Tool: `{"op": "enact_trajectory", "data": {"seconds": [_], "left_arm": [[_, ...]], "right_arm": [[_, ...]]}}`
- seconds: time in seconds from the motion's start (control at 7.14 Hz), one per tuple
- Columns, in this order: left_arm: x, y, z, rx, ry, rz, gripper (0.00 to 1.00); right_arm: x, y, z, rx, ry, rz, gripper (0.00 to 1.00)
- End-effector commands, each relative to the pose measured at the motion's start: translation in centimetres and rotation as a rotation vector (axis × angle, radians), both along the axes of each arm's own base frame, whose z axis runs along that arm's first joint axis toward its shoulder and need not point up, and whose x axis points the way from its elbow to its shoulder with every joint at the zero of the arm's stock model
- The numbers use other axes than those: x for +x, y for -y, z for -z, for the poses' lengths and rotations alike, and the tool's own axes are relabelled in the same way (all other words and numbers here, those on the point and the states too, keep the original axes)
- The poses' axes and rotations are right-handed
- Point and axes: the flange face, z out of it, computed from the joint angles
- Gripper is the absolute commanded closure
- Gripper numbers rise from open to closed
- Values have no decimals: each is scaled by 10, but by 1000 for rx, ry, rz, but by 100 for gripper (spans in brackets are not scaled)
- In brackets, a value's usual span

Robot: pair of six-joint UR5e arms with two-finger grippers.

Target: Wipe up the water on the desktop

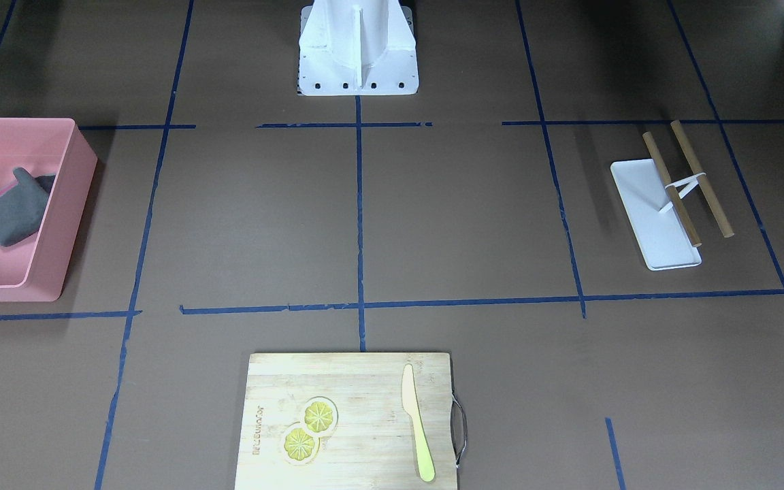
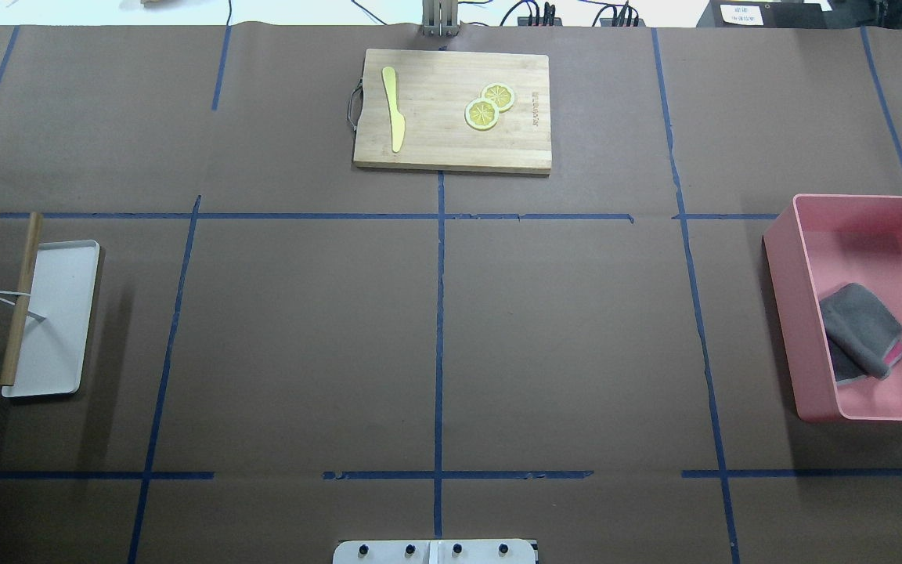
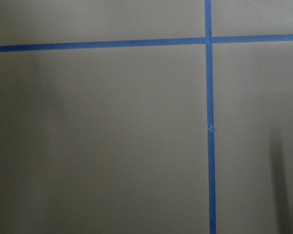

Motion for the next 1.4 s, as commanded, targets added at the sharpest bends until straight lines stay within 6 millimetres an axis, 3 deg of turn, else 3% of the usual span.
{"op": "enact_trajectory", "data": {"seconds": [0.0,0.42,0.56,0.98,1.26], "left_arm": [[-4,2,7,12,-1,19,0],[-4,20,38,-11,-6,104,0],[-4,31,38,-8,-6,104,0],[-4,32,40,-4,-7,103,0],[-4,32,40,-5,-9,103,0]], "right_arm": [[7,-4,-17,-67,3,-63,0],[12,-5,-17,-71,6,-78,0],[14,-4,-15,-75,6,-90,0],[17,3,-5,-50,7,-93,0],[17,1,-10,-61,2,-93,0]]}}
